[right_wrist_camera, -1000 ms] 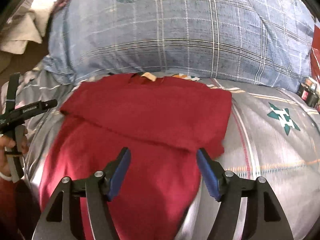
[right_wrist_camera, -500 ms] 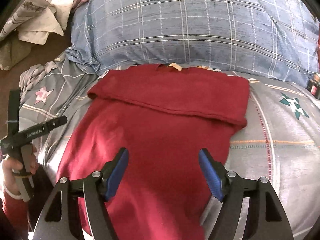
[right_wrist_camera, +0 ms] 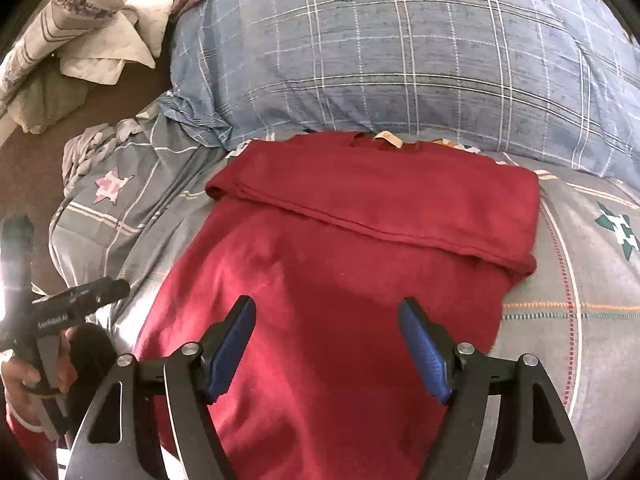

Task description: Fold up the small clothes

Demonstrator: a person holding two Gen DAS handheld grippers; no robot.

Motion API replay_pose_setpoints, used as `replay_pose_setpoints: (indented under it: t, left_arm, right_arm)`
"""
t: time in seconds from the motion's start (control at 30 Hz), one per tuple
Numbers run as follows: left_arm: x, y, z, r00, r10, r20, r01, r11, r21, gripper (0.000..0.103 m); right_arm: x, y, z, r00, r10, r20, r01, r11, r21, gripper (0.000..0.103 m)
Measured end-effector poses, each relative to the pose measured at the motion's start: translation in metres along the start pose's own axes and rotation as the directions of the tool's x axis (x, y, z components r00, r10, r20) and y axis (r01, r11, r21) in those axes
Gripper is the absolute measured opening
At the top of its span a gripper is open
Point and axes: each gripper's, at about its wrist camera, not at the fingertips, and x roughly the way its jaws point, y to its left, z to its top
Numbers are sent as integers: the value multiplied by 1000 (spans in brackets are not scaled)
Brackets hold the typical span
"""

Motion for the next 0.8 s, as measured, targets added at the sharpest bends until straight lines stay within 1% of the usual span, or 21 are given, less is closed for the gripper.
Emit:
replay_pose_setpoints:
  t: [0.1,0.17,0.2,0.27,0.37,0.47,0.5,0.6,0.63,0.8]
  left_arm:
    - [5,7,-7,1000,12,-23,-13,1000,-22,78]
    - [6,10,-11,999,-1,-45,-1,999,-40,78]
    - [5,11,-14,998,-18,-53,16,999,-46,78]
    - [1,14,-15,998,-27,-55,25,999,-41,78]
    - [-7,17,-19,999,-36,-36,34,999,-41,78]
    - [-6,21,-28,997,-62,-51,60,997,-47,78]
    - [-4,22,-31,996,-68,-60,65,997,-44,78]
    - [0,25,-39,993,-90,-82,88,996,-32,78]
    - [2,26,-41,992,-92,-90,90,995,-31,78]
    - [18,24,-51,974,-158,-159,151,987,-58,78]
  right_arm:
    - [-3,5,-6,1000,19,-1,-19,1000,-8,76]
    - [-8,8,-13,1000,14,-1,-14,1000,-25,77]
    - [-10,9,-15,1000,8,-2,-8,1000,-29,78]
    - [-15,6,-19,1000,-8,-2,8,1000,-26,78]
    - [-25,-3,-25,1000,-15,7,15,1000,21,79]
    - [-39,-13,-37,1000,-7,9,6,998,58,80]
    - [-43,-15,-41,1000,-13,7,12,998,59,80]
    - [-60,-24,-58,998,-67,0,67,996,56,80]
    - [-65,-29,-66,996,-87,-8,87,994,72,80]
    - [-71,-42,-96,992,-109,-67,117,986,122,80]
